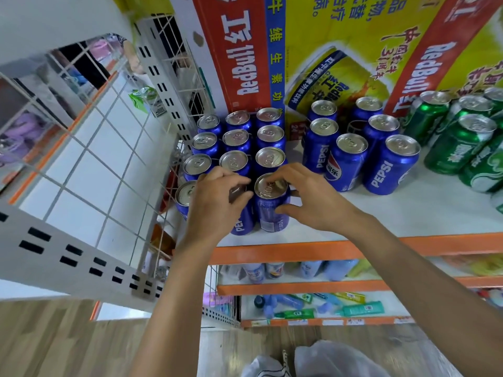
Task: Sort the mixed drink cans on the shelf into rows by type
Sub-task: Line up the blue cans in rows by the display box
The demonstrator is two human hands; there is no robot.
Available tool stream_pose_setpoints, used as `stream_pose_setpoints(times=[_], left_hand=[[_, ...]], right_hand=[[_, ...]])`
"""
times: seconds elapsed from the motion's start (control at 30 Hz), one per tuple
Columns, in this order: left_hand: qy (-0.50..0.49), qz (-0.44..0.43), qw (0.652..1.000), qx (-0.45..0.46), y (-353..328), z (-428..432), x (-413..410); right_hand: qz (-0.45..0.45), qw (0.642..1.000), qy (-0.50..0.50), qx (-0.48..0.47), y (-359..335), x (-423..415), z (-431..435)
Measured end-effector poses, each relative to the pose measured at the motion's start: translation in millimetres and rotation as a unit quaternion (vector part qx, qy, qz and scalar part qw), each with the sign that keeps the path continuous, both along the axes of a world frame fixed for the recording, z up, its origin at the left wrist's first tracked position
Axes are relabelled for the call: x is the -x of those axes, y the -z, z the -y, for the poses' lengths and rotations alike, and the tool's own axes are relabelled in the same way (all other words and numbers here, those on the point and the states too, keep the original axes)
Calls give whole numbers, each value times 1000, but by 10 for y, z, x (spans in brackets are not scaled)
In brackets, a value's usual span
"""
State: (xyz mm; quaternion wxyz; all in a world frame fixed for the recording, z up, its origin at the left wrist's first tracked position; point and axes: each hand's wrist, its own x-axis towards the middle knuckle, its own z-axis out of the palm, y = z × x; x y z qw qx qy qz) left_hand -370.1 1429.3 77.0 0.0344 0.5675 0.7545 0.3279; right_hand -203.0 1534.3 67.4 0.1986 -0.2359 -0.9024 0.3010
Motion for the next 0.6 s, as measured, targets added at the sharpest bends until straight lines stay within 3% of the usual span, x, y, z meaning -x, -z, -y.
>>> stream_pose_setpoints(times=[0.5, 0.6], left_hand=[[-23, -91, 992, 84, -229, -115, 71], [-32, -122, 991, 53, -341, -215, 2]], right_hand=[[48, 998, -25, 24, -121, -27, -110], [42, 999, -21, 23, -374, -81, -311]])
